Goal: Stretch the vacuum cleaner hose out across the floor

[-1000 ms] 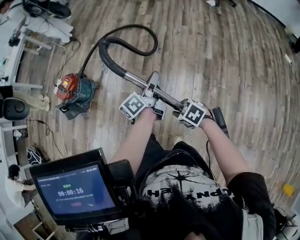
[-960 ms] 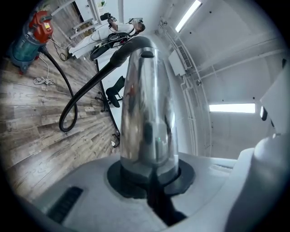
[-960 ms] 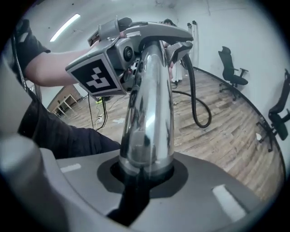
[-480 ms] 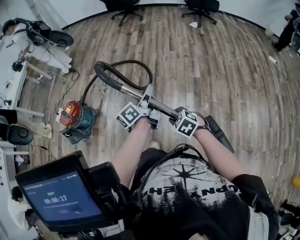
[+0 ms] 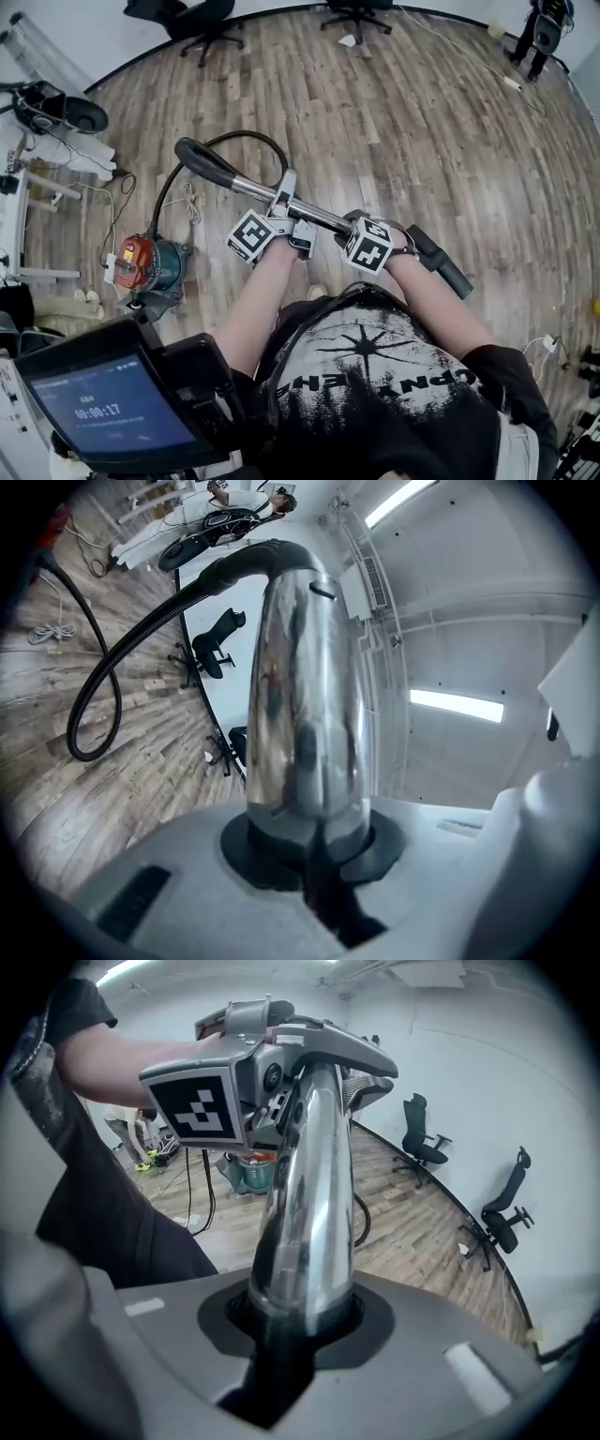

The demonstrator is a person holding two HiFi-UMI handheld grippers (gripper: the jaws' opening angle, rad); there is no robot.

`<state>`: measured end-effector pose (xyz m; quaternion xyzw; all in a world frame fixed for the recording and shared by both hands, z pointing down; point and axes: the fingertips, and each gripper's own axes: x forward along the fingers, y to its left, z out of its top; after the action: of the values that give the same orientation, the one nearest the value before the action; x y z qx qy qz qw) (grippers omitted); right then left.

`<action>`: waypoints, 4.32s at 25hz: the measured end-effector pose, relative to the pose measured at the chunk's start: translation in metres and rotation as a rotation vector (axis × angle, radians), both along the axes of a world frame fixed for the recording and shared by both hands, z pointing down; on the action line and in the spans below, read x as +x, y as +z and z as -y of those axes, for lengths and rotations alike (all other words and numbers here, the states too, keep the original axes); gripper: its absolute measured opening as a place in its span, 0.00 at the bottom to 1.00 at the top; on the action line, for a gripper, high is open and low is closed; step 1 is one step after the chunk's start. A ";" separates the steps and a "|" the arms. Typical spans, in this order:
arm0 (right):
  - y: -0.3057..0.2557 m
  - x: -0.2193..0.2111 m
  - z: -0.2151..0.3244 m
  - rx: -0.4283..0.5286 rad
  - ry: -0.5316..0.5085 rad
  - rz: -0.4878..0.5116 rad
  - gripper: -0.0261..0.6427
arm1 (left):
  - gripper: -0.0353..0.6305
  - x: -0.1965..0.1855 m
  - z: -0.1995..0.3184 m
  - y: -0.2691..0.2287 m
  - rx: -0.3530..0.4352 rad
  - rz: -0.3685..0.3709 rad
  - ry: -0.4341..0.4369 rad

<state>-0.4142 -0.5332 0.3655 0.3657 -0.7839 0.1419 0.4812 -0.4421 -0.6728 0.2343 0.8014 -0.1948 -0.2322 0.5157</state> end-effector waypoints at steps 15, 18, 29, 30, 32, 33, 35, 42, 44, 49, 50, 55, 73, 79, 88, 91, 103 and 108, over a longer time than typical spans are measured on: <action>0.013 0.033 -0.020 -0.075 0.050 0.043 0.18 | 0.11 0.054 -0.017 0.005 -0.083 -0.056 0.093; 0.023 0.069 -0.029 -0.107 0.016 0.078 0.17 | 0.11 0.091 -0.025 0.010 -0.081 -0.045 0.070; 0.011 0.187 -0.042 -0.104 -0.190 0.071 0.20 | 0.11 0.168 -0.045 0.002 -0.040 0.003 -0.193; 0.011 0.194 -0.044 -0.103 -0.205 0.070 0.21 | 0.11 0.172 -0.048 0.001 -0.039 0.005 -0.216; 0.013 0.204 -0.048 -0.109 -0.228 0.079 0.21 | 0.11 0.175 -0.053 0.005 -0.031 0.043 -0.261; 0.014 0.207 -0.051 -0.114 -0.237 0.089 0.22 | 0.12 0.177 -0.056 0.007 -0.028 0.059 -0.278; 0.017 0.212 -0.060 -0.129 -0.257 0.106 0.22 | 0.12 0.183 -0.064 0.008 -0.028 0.066 -0.294; 0.022 0.219 -0.086 -0.169 -0.338 0.125 0.17 | 0.12 0.194 -0.084 0.004 -0.005 0.080 -0.325; 0.023 0.220 -0.095 -0.187 -0.342 0.134 0.17 | 0.12 0.195 -0.091 0.004 -0.005 0.087 -0.328; 0.019 0.218 -0.119 -0.196 -0.359 0.113 0.17 | 0.12 0.187 -0.115 0.002 -0.004 0.091 -0.349; 0.017 0.218 -0.125 -0.192 -0.365 0.105 0.16 | 0.12 0.183 -0.121 0.001 0.007 0.110 -0.358; 0.012 0.217 -0.162 -0.168 -0.368 0.068 0.15 | 0.12 0.179 -0.164 -0.003 -0.016 0.047 -0.368; 0.004 0.257 -0.296 -0.161 -0.357 -0.013 0.13 | 0.12 0.207 -0.301 -0.005 -0.025 0.001 -0.380; 0.010 0.301 -0.306 -0.168 -0.430 0.002 0.13 | 0.12 0.244 -0.316 0.000 -0.032 0.019 -0.452; 0.026 0.413 -0.321 -0.189 -0.509 0.019 0.13 | 0.12 0.349 -0.334 0.017 -0.045 0.042 -0.525; 0.028 0.441 -0.330 -0.209 -0.536 0.039 0.14 | 0.12 0.377 -0.341 0.020 -0.056 0.056 -0.543; 0.027 0.451 -0.390 -0.262 -0.634 0.117 0.16 | 0.12 0.389 -0.397 0.024 -0.065 0.065 -0.600; 0.022 0.444 -0.419 -0.274 -0.658 0.075 0.15 | 0.12 0.373 -0.429 0.021 -0.079 0.029 -0.631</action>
<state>0.0295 -0.1139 0.3873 0.0202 -0.8505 0.0966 0.5166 -0.0692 -0.2439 0.2555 0.6840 -0.4497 -0.3616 0.4463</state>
